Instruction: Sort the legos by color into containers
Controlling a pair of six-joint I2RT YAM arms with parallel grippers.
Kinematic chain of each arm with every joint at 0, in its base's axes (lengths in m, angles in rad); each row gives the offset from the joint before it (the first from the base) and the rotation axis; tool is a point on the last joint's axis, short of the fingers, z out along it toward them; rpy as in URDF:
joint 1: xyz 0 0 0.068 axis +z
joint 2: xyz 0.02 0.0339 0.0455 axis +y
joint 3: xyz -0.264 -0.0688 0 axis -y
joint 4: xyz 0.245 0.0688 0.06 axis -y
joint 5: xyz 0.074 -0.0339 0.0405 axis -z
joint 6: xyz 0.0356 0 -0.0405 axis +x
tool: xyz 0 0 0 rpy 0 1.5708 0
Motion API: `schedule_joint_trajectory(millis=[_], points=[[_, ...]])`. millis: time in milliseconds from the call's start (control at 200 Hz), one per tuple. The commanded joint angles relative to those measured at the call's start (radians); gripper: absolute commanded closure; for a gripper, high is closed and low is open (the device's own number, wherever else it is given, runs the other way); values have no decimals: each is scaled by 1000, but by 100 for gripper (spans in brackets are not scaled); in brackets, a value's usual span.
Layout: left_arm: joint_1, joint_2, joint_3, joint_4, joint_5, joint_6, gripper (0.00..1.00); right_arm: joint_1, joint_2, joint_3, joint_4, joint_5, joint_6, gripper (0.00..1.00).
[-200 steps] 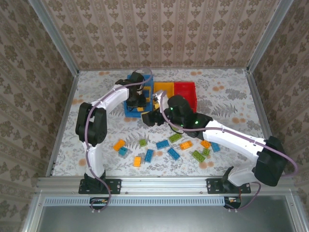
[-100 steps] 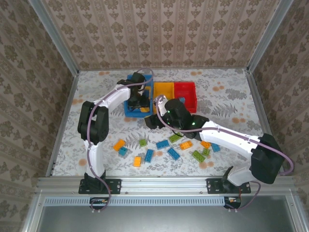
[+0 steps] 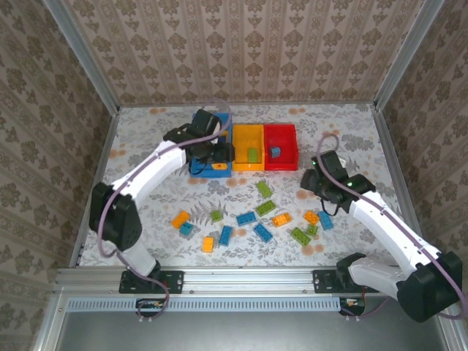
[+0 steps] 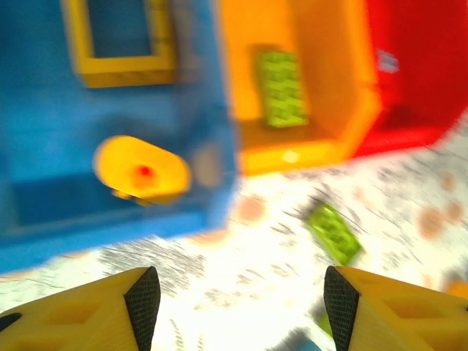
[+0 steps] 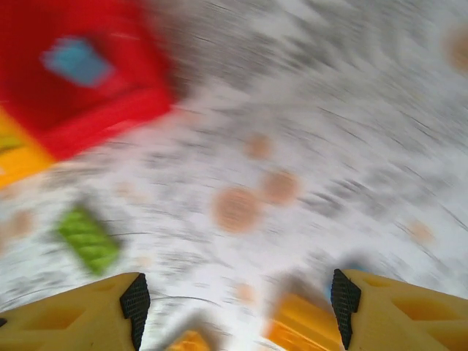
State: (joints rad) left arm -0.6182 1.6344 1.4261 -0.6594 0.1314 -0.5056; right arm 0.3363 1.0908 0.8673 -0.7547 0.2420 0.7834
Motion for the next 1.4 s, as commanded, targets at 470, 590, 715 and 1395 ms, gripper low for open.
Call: schedule_joint_trajectory(millis=[470, 590, 715, 1395], points=[[-204, -91, -187, 199, 255, 91, 45, -43, 86, -138, -355, -147, 237, 40], [-208, -87, -184, 208, 253, 84, 46, -43, 156, -148, -300, -179, 208, 40], [-209, -93, -189, 213, 244, 75, 46, -70, 212, -143, -266, -175, 169, 39], [-221, -72, -174, 265, 264, 34, 46, -275, 463, -53, -87, -248, -91, 46]])
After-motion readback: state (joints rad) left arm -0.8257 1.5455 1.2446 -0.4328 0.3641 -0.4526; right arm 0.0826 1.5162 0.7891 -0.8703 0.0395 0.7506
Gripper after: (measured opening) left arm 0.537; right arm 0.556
